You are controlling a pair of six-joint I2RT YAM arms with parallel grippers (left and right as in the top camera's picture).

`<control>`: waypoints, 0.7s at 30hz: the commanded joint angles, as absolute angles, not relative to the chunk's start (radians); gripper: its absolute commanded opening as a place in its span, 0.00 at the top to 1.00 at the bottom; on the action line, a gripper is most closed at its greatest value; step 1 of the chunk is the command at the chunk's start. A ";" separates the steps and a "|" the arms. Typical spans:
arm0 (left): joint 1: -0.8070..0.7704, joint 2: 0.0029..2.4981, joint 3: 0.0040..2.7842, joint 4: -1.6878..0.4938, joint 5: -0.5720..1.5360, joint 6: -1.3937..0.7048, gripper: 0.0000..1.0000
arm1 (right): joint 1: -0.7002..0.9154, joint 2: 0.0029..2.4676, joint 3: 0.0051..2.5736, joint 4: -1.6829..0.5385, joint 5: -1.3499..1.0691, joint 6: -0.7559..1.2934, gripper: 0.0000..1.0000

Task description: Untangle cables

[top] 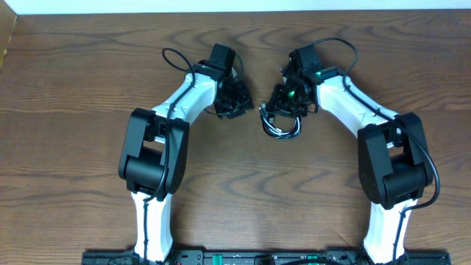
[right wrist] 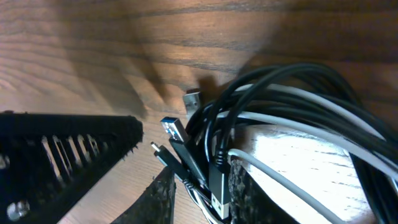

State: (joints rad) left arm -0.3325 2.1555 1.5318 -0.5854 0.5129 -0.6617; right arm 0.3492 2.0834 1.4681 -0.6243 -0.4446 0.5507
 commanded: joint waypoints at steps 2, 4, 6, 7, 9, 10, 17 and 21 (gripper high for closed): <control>-0.338 2.168 1.530 -0.574 0.562 -0.679 0.77 | 0.354 2.064 1.471 -0.624 -0.416 0.591 0.78; -0.339 2.168 1.530 -0.572 0.566 -0.679 0.77 | 0.360 2.080 1.472 -0.624 -0.414 0.591 0.79; -0.339 2.168 1.530 -0.572 0.566 -0.678 0.77 | 0.364 2.098 1.472 -0.624 -0.416 0.591 0.81; -0.339 2.168 1.530 -0.573 0.566 -0.678 0.77 | 0.366 2.104 1.472 -0.624 -0.421 0.591 0.82; -0.340 2.168 1.530 -0.569 0.578 -0.662 0.77 | 0.371 2.125 1.472 -0.624 -0.421 0.590 0.84; -0.342 2.168 1.530 -0.566 0.587 -0.653 0.77 | 0.371 2.127 1.472 -0.624 -0.421 0.590 0.85; -0.348 2.168 1.530 -0.513 0.627 -0.609 0.77 | 0.374 2.129 1.471 -0.626 -0.417 0.590 0.94; -0.350 2.168 1.530 -0.479 0.678 -0.583 0.77 | 0.374 2.129 1.471 -0.633 -0.401 0.586 0.96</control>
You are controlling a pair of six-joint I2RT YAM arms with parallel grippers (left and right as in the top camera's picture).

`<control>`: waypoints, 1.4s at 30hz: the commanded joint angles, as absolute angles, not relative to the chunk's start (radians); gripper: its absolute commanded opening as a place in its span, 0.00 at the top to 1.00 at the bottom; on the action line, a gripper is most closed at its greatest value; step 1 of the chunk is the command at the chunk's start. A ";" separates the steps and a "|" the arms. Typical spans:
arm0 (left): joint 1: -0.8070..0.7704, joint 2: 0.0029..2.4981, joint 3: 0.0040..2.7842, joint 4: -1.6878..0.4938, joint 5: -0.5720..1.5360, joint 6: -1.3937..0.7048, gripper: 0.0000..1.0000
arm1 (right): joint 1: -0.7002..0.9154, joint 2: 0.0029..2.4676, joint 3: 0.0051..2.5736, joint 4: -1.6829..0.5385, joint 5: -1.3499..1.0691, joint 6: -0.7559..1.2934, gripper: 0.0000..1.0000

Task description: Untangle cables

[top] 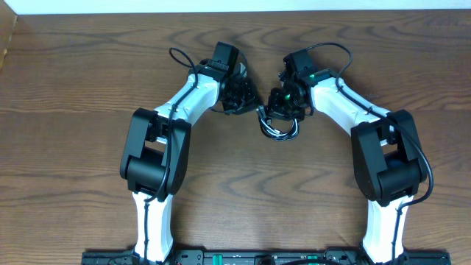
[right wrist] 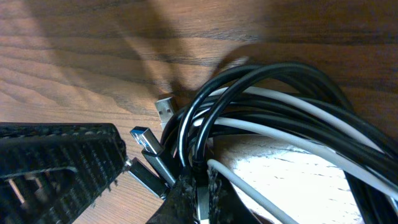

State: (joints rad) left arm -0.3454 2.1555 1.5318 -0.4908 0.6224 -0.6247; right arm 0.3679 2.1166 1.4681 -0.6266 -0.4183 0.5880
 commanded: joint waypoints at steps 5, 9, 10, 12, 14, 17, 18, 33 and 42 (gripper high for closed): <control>-0.378 2.168 1.516 -0.480 0.661 -0.587 0.77 | 0.374 2.129 1.471 -0.624 -0.395 0.587 0.99; -0.397 2.168 1.495 -0.480 0.618 -0.620 0.77 | 0.363 2.127 1.472 -0.617 -0.396 0.587 0.99; -0.400 2.168 1.493 -0.480 0.616 -0.623 0.77 | 0.358 2.127 1.472 -0.617 -0.403 0.587 0.99; -0.406 2.168 1.493 -0.481 0.616 -0.622 0.78 | 0.348 2.126 1.472 -0.616 -0.422 0.587 0.99; -0.409 2.168 1.492 -0.482 0.614 -0.623 0.80 | 0.336 2.126 1.472 -0.604 -0.445 0.587 0.99; -0.411 2.168 1.492 -0.508 0.564 -0.630 0.82 | 0.309 2.118 1.472 -0.580 -0.500 0.583 0.99; -0.411 2.168 1.492 -0.514 0.555 -0.630 0.81 | 0.299 2.111 1.472 -0.564 -0.537 0.567 0.99; -0.411 2.168 1.492 -0.522 0.545 -0.629 0.81 | 0.155 1.998 1.472 -0.369 -0.837 0.770 0.99; -0.411 2.168 1.492 -0.514 0.530 -0.575 0.89 | 0.064 1.999 1.472 -0.418 -0.548 0.775 0.99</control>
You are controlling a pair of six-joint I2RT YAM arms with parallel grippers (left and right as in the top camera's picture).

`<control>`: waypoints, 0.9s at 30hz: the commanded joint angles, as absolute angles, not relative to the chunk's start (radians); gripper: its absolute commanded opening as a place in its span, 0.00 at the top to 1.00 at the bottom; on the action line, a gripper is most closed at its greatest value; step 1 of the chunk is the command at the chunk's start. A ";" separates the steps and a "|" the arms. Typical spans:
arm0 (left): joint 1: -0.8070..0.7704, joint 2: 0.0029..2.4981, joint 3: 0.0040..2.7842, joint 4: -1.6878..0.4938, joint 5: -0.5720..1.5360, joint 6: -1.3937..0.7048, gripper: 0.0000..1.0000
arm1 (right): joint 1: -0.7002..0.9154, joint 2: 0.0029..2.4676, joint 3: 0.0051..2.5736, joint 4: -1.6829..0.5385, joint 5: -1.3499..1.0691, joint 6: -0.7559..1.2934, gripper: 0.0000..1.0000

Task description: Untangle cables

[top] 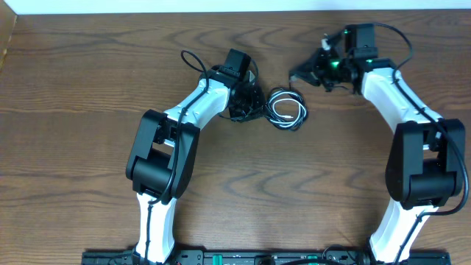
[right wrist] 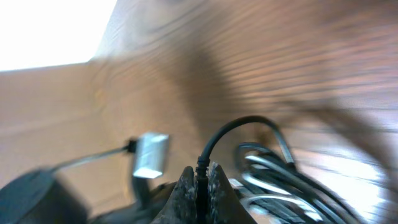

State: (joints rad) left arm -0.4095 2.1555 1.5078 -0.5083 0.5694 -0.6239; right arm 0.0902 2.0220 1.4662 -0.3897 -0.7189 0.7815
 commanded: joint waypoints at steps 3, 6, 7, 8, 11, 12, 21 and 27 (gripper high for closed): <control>-0.411 2.168 1.492 -0.510 0.530 -0.538 0.89 | 0.057 1.999 1.472 -0.524 -0.381 0.704 0.99; -0.411 2.168 1.492 -0.510 0.530 -0.531 0.89 | 0.057 1.999 1.472 -0.637 -0.242 0.645 0.99; -0.411 2.168 1.492 -0.510 0.530 -0.531 0.89 | 0.057 1.999 1.472 -0.655 -0.226 0.631 0.99; -0.411 2.168 1.492 -0.510 0.529 -0.531 0.90 | 0.057 1.999 1.472 -0.675 -0.212 0.612 0.99; -0.411 2.168 1.492 -0.505 0.530 -0.504 0.90 | 0.058 1.999 1.472 -0.737 -0.188 0.557 0.99; -0.411 2.168 1.492 -0.502 0.530 -0.489 0.90 | 0.057 1.999 1.472 -0.753 -0.186 0.542 0.99; -0.384 2.083 1.536 -0.520 0.530 -0.256 0.90 | 0.055 1.999 1.472 -0.783 -0.284 0.383 0.78; -0.390 1.945 1.538 -0.550 0.530 -0.133 0.78 | 0.052 1.999 1.472 -0.787 -0.284 0.384 0.68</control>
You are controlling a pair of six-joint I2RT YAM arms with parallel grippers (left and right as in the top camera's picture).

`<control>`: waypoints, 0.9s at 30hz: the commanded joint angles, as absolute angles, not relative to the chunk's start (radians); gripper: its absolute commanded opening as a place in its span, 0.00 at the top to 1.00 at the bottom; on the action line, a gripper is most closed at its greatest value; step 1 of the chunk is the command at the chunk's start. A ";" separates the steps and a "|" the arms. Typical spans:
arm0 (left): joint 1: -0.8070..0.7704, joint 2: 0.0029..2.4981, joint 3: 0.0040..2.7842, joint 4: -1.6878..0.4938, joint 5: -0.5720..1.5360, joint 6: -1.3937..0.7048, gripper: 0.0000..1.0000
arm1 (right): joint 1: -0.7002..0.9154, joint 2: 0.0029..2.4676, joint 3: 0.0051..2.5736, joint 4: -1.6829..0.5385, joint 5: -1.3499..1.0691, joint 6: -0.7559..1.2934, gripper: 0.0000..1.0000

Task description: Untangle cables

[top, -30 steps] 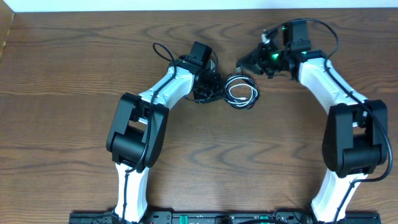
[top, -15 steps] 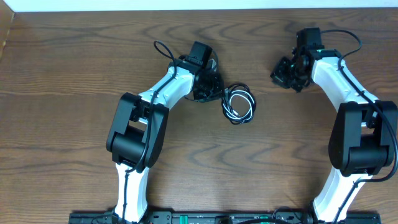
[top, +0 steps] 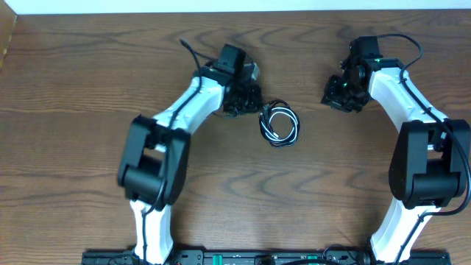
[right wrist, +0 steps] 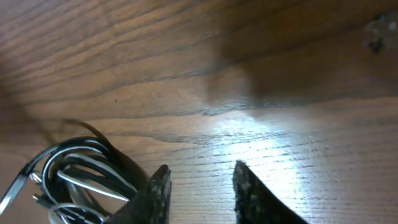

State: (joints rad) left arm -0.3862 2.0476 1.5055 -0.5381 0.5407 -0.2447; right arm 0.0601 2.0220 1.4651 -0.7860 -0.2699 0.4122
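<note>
The cable bundle (top: 278,125), a small coil of black and white cables, lies on the wooden table (top: 88,88) at mid-table. In the right wrist view the cable bundle (right wrist: 74,180) is at the lower left. My right gripper (top: 331,96) hangs to the bundle's right. In its own view the right gripper (right wrist: 201,167) is open over bare wood with nothing between its fingers. My left gripper (top: 250,99) sits at the bundle's upper left, where one cable end runs up to it. Its jaws are hidden from above.
The table's back edge (top: 235,10) meets a white wall. A light object (top: 6,40) shows at the far left edge. Both arm bases stand at the front edge.
My right gripper was shut on a black cable lifted at the back right. Now it is open and lower, with nothing in it. The bundle lies slightly nearer the front.
First my right gripper stood open around cables in the bundle, with the left gripper a little apart. Then it was shut on a black cable and the left gripper was against the bundle. Later it held that cable far back right. Now it is open.
</note>
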 commanded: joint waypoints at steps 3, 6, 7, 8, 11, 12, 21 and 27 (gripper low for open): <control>-0.406 1.914 1.538 -0.576 0.530 -0.131 0.77 | 0.051 1.999 1.472 -0.788 -0.283 0.383 0.62; -0.433 1.916 1.536 -0.598 0.530 -0.131 0.77 | 0.045 1.999 1.472 -0.789 -0.283 0.374 0.56; -0.444 1.918 1.534 -0.599 0.530 -0.131 0.76 | 0.043 1.999 1.472 -0.790 -0.283 0.366 0.55; -0.459 1.920 1.532 -0.601 0.530 -0.130 0.76 | 0.040 1.999 1.472 -0.792 -0.283 0.363 0.53; -0.506 1.927 1.526 -0.601 0.530 -0.103 0.75 | 0.032 1.999 1.472 -0.797 -0.283 0.353 0.51; -0.525 1.932 1.526 -0.602 0.530 -0.088 0.73 | 0.028 1.999 1.472 -0.799 -0.283 0.350 0.50; -0.641 2.001 1.526 -0.584 0.376 -0.202 0.72 | -0.007 1.999 1.472 -0.817 -0.283 0.350 0.48; -0.676 2.072 1.526 -0.551 0.264 -0.403 0.69 | -0.007 1.999 1.472 -0.827 -0.283 0.335 0.48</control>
